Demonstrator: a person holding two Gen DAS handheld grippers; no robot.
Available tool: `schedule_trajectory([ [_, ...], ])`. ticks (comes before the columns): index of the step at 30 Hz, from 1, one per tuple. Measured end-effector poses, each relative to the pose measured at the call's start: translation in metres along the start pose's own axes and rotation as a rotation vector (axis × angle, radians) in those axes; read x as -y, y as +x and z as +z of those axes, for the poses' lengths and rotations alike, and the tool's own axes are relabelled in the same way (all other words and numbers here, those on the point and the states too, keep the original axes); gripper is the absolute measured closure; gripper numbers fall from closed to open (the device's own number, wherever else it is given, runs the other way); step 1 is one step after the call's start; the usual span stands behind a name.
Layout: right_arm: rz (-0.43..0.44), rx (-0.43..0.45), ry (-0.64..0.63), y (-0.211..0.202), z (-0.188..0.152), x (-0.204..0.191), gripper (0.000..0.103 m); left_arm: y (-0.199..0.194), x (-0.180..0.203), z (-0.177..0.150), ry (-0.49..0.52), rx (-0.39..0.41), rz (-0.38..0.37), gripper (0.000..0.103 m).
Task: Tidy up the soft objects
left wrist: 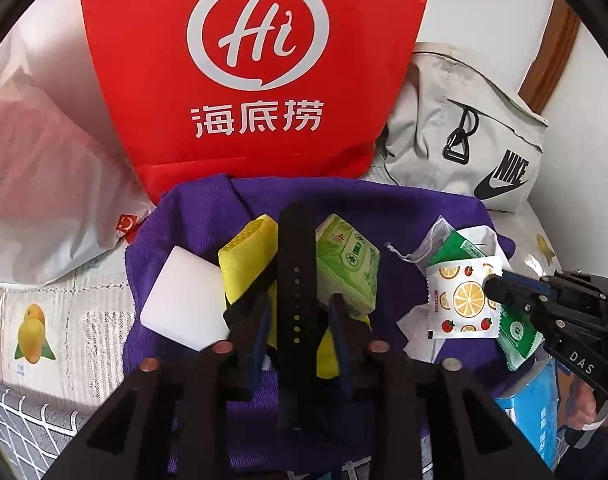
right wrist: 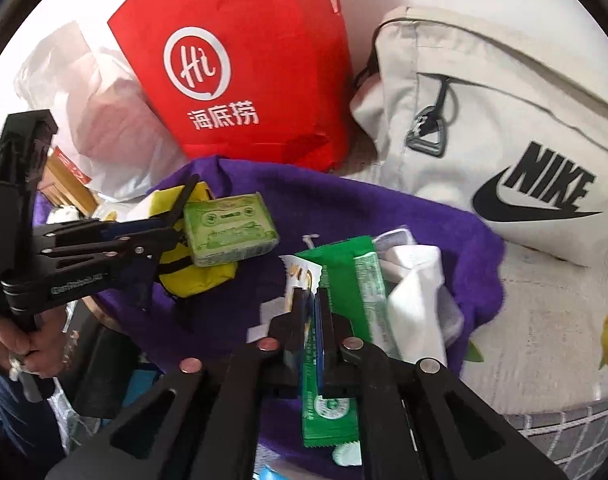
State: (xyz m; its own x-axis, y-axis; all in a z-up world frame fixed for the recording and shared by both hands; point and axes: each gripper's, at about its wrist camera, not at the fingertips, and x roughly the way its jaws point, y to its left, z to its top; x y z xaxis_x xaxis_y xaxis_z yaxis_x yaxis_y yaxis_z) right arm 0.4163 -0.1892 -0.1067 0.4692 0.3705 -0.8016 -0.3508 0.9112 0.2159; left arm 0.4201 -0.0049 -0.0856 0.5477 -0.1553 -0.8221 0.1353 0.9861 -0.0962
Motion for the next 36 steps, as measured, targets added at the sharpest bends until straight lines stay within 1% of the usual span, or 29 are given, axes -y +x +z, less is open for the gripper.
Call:
schedule_trajectory([
  [1,-0.019,0.002,-0.004,-0.001,0.000,0.001,0.087,-0.003,0.000,0.000,-0.003,0.005,-0.002,0.071],
  [2,-0.034,0.004,-0.007,-0.003,0.000,0.001,0.079,-0.005,0.000,0.000,-0.007,0.011,-0.007,0.067],
  [3,-0.045,0.013,-0.007,-0.005,0.000,0.002,0.076,-0.008,0.000,0.000,-0.005,0.013,-0.011,0.059],
  [4,-0.050,0.022,-0.005,-0.008,-0.001,0.002,0.072,-0.011,0.001,0.000,0.001,0.019,-0.006,0.055],
  [5,-0.049,0.027,-0.005,-0.011,-0.001,0.002,0.071,-0.015,0.002,0.000,0.003,0.028,0.009,0.051],
  [7,-0.052,0.034,-0.006,-0.015,-0.002,0.002,0.071,-0.020,0.003,-0.001,0.009,0.033,0.022,0.050],
  [9,-0.060,0.043,-0.006,-0.021,-0.003,0.001,0.070,-0.027,0.004,-0.002,0.006,0.034,0.027,0.046],
  [12,-0.072,0.059,-0.005,-0.031,-0.006,-0.002,0.063,-0.037,0.005,-0.006,0.014,0.040,0.053,0.039],
  [14,-0.086,0.076,-0.008,-0.041,-0.011,-0.005,0.057,-0.046,0.007,-0.010,0.019,0.050,0.071,0.037],
  [17,-0.095,0.085,-0.006,-0.054,-0.017,-0.009,0.056,-0.064,0.011,-0.018,0.014,0.064,0.091,0.029],
  [18,-0.098,0.088,-0.004,-0.058,-0.019,-0.011,0.056,-0.069,0.011,-0.021,0.012,0.073,0.096,0.028],
  [19,-0.100,0.094,-0.003,-0.064,-0.022,-0.013,0.055,-0.077,0.013,-0.025,0.010,0.086,0.100,0.028],
  [22,-0.109,0.125,0.004,-0.083,-0.032,-0.019,0.043,-0.100,0.018,-0.040,0.007,0.111,0.102,0.026],
  [24,-0.112,0.151,0.008,-0.099,-0.041,-0.025,0.041,-0.113,0.022,-0.051,0.004,0.121,0.102,0.016],
  [25,-0.113,0.156,0.011,-0.105,-0.046,-0.028,0.039,-0.120,0.024,-0.057,0.004,0.129,0.103,0.016],
  [26,-0.114,0.160,0.014,-0.110,-0.050,-0.030,0.035,-0.127,0.026,-0.064,0.001,0.136,0.104,0.015],
  [29,-0.124,0.189,0.017,-0.131,-0.069,-0.039,0.022,-0.146,0.032,-0.084,-0.022,0.147,0.108,0.007],
  [32,-0.128,0.204,0.030,-0.149,-0.087,-0.048,0.021,-0.164,0.040,-0.108,-0.038,0.160,0.113,0.004],
  [34,-0.122,0.207,0.041,-0.159,-0.098,-0.052,0.021,-0.176,0.047,-0.123,-0.043,0.177,0.123,0.004],
  [36,-0.114,0.210,0.044,-0.168,-0.109,-0.056,0.016,-0.186,0.051,-0.136,-0.053,0.185,0.130,0.002],
])
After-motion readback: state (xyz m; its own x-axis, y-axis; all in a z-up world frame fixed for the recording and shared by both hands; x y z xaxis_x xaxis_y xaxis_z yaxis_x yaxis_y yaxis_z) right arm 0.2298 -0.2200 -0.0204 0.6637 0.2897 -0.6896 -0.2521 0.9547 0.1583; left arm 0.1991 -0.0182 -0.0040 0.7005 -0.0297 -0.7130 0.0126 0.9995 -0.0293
